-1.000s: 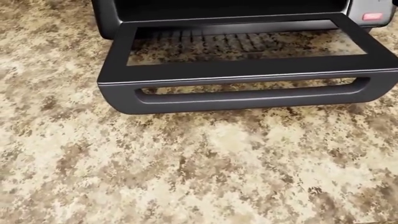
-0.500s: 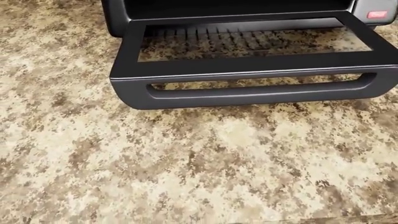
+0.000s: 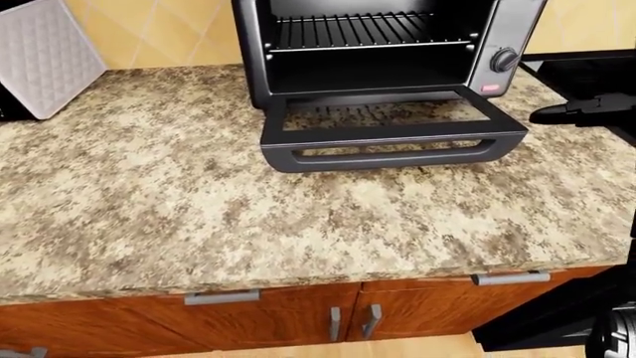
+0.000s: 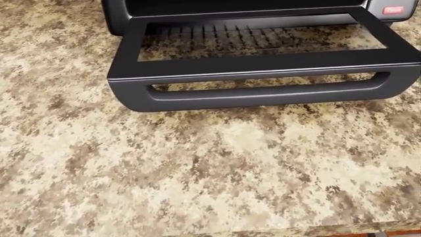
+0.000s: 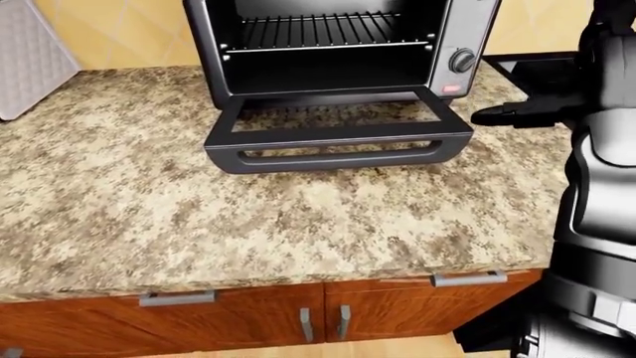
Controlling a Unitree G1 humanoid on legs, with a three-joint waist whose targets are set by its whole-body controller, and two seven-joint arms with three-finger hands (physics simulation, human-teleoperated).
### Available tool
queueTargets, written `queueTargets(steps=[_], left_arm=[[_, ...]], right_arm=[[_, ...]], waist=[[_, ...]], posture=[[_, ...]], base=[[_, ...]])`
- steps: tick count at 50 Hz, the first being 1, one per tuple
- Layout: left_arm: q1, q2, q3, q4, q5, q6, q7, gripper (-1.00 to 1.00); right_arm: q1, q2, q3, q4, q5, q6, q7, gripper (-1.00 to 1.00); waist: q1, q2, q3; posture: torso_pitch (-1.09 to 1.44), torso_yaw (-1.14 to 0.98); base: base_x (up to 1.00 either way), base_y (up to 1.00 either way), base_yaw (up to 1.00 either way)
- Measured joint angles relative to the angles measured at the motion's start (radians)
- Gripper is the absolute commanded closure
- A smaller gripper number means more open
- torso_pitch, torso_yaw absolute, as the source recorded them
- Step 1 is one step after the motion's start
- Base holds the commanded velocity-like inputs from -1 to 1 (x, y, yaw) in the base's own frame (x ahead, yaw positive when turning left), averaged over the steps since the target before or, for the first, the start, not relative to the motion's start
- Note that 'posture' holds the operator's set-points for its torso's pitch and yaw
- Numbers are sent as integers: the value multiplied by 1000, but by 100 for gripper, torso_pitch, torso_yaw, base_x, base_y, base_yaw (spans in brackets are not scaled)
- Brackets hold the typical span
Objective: Close the toaster oven door.
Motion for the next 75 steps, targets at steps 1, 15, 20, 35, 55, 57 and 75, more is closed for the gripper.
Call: queueTargets(steps=[1,15,20,35,55,57,75], left_arm=[[0,0,0,0,0,1,0,-100],[-3,2,-5,0,1,3,1,-100],[-4,4,-3,2,0,5,2,-100],[-2,-1,-5,-3,1,5,0,-100],[-5,1,-6,-6,-2,14,-1,-100],[-6,3,-7,-4,-3,13,-1,-100],[-4,0,-8,-5,0,12,0,-100]], right_arm=[[-2,1,2,10,-6,-6,-1,-100],[-98,5,43,190,-33,-73,-15,-100],[-125,-3,53,255,-43,-104,-23,-100],[-236,-33,96,526,-97,-252,-52,-100],[-361,-25,149,834,-200,-431,-98,-100],[-369,-24,152,846,-205,-440,-102,-100],[-418,-17,170,928,-256,-485,-143,-100]], waist=[[0,0,0],[-1,3,-3],[0,4,-2],[-3,8,-1],[-4,16,-1],[-4,16,-1],[-5,17,-2]], posture=[[0,0],[0,0],[0,0],[0,0],[0,0],[0,0],[0,0]], base=[[0,0,0],[0,0,0],[0,0,0],[0,0,0],[0,0,0],[0,0,0],[0,0,0]])
